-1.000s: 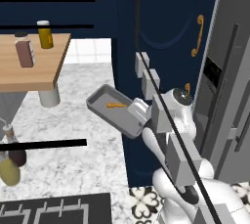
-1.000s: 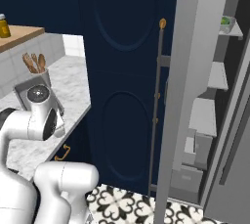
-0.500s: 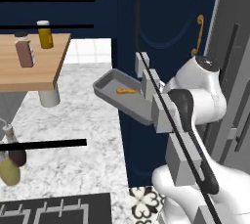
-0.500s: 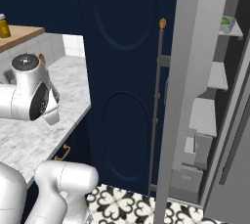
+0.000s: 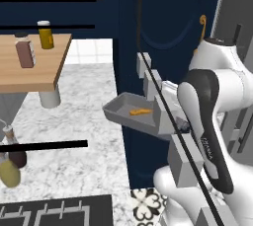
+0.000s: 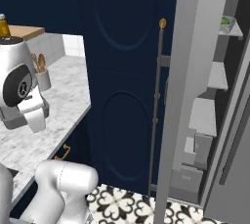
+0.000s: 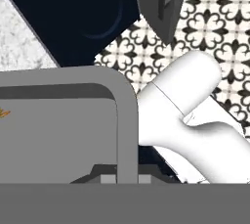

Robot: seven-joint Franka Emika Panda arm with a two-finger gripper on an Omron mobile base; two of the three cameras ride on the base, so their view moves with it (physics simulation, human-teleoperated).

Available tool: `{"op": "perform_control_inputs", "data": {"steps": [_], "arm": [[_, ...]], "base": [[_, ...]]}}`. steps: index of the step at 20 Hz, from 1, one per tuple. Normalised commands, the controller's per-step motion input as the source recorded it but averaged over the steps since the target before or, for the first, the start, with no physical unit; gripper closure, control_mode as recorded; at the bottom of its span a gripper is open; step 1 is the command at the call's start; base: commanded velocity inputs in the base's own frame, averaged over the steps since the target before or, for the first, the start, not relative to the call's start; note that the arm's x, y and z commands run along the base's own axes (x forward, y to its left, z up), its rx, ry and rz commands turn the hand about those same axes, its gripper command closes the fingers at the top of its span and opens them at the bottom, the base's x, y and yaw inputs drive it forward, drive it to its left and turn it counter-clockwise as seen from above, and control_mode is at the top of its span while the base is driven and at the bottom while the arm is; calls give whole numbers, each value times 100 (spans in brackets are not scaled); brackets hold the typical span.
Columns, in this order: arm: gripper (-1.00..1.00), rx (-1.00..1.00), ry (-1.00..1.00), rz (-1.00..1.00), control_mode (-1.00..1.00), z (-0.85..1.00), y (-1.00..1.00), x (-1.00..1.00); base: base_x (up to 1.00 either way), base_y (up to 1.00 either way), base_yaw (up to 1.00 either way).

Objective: Take the meat container that has the shrimp and place it on the second highest rack of the freezer. Then take the vegetable container that has the broccoli and carrot and place it on the highest rack of the freezer.

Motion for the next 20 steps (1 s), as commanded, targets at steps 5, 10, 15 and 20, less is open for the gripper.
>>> {"op": "perform_control_inputs", "data": {"steps": [5, 10, 15, 20], "arm": [[100, -4, 10, -1, 100, -1, -20, -59], [100, 0, 0, 0, 100, 0, 0, 0], [100, 0, 0, 0, 100, 0, 0, 0], [100, 0, 0, 0, 100, 0, 0, 0]], "base": [[-20, -8, -2], [-100, -77, -16], [-43, -99, 18], [14, -100, 18]]}}
